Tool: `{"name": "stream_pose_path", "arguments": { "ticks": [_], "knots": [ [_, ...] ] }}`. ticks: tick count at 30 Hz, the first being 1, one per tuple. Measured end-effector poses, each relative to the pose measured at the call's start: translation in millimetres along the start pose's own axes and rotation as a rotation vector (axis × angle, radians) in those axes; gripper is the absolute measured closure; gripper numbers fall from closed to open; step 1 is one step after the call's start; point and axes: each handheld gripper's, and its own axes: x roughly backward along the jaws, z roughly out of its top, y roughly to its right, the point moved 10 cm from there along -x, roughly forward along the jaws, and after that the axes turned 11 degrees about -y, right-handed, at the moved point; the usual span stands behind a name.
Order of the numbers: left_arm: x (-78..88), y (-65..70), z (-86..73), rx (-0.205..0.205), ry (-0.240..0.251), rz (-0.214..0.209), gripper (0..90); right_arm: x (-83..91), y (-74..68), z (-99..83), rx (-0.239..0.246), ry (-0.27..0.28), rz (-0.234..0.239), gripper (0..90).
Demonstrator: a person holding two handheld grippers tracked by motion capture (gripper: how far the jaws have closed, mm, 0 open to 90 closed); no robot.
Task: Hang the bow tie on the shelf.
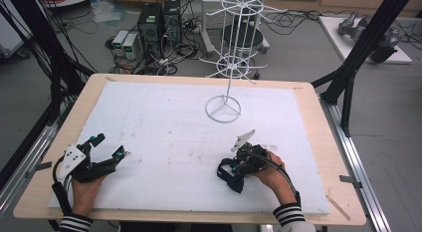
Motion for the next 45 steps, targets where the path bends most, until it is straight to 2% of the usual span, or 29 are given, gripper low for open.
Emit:
{"name": "stream_pose_path", "arguments": {
  "ticks": [1, 5, 8, 16, 24, 25, 30, 32, 45],
  "knots": [
    [0.1, 0.0, 0.0, 0.000, 0.000, 0.000, 15.8, 0.5, -0.9, 0.1, 0.002, -0.003, 0.007, 74.2],
    [0.0, 0.0, 0.0, 0.000, -0.001, 0.000, 15.8, 1.1, -1.2, 1.2, 0.016, -0.004, -0.008, 75.6],
    [0.0, -0.1, 0.0, 0.000, 0.000, 0.000, 15.8, 2.2, -0.7, 1.7, 0.004, 0.001, -0.007, 78.7],
    [-0.1, -0.1, 0.1, 0.002, 0.001, 0.000, 15.8, 5.7, -0.4, 3.6, -0.005, 0.021, -0.009, 79.9],
    [-0.1, -0.1, 0.0, 0.002, 0.000, -0.001, 15.8, 16.1, 3.2, 7.4, -0.030, 0.092, -0.013, 80.0],
    [-0.1, -0.1, 0.0, 0.002, 0.000, -0.001, 15.8, 20.6, 4.3, 9.4, -0.043, 0.124, -0.013, 80.0],
    [0.0, -0.1, -0.1, 0.001, -0.001, -0.001, 15.8, 28.4, 7.1, 12.5, -0.063, 0.179, -0.019, 80.0],
    [0.1, -0.1, -0.1, 0.001, -0.001, -0.001, 15.8, 33.9, 10.1, 14.7, -0.088, 0.239, -0.014, 80.0],
    [0.0, 0.2, 0.0, -0.001, 0.000, -0.001, 15.8, 49.4, 21.5, 15.5, -0.162, 0.380, -0.073, 80.0]
  ]
}}
